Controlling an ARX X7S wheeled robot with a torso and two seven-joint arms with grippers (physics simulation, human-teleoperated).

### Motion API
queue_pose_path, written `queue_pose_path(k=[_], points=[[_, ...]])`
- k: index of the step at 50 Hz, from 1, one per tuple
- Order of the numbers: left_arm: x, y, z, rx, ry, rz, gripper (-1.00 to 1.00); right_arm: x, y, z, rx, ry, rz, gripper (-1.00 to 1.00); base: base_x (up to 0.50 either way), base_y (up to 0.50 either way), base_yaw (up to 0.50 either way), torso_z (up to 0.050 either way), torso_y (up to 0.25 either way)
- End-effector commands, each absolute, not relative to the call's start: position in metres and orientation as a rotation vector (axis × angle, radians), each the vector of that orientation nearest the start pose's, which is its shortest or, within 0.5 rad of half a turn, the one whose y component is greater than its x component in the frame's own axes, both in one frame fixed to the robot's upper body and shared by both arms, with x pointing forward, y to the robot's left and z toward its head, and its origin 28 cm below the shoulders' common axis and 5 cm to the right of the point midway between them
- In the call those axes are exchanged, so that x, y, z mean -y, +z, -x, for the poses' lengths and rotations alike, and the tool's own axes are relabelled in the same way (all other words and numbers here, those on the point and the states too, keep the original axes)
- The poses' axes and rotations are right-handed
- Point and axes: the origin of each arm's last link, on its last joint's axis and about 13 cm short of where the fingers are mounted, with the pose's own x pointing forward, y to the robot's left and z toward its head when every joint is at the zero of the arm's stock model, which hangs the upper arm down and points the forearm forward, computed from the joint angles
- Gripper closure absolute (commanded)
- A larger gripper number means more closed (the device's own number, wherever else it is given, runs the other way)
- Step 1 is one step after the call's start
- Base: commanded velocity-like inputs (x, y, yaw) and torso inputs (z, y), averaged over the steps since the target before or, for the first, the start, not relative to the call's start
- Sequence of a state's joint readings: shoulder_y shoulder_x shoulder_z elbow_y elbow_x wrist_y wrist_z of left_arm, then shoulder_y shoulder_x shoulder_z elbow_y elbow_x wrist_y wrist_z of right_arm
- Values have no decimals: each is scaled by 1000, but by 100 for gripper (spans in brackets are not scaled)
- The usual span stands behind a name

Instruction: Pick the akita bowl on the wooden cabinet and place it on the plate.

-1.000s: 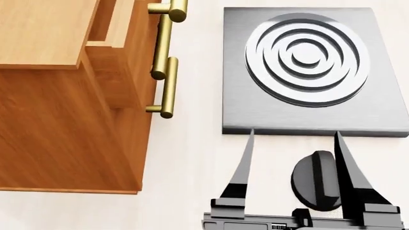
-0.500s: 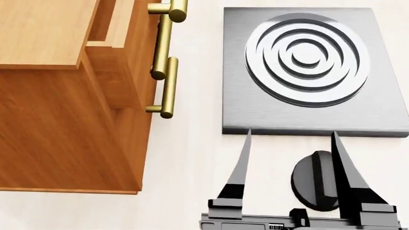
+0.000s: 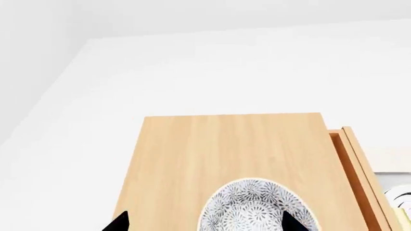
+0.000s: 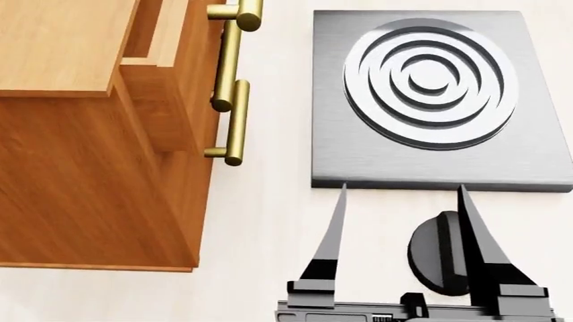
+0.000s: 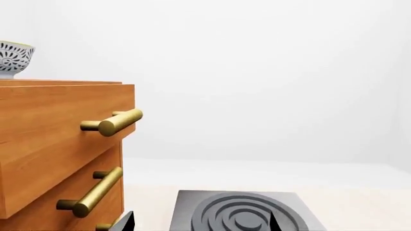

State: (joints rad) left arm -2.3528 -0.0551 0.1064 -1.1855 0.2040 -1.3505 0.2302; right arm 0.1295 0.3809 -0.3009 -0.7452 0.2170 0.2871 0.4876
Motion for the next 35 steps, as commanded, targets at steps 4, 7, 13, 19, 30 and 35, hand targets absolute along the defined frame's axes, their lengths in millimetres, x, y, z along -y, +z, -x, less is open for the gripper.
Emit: queue_pose_path(k=[4,7,13,19,30,35], points=[[-246,538,-277,-255,75,-22,-100,88,156,-192,482,-9,23,-100,0,0,0,0,0],[-245,538,-276,-255,69,-17,-100,88,157,-192,483,-9,24,-100,0,0,0,0,0],[-245,536,-279,-247,47,51,-100,88,157,-191,484,-9,24,-100,0,0,0,0,0],[-246,532,-279,-310,116,54,-100,87,155,-192,479,-10,23,-100,0,0,0,0,0],[-242,526,-281,-374,123,104,-100,88,153,-194,467,-10,21,-100,0,0,0,0,0],[-240,528,-280,-366,123,86,-100,88,152,-195,463,-9,18,-100,0,0,0,0,0]])
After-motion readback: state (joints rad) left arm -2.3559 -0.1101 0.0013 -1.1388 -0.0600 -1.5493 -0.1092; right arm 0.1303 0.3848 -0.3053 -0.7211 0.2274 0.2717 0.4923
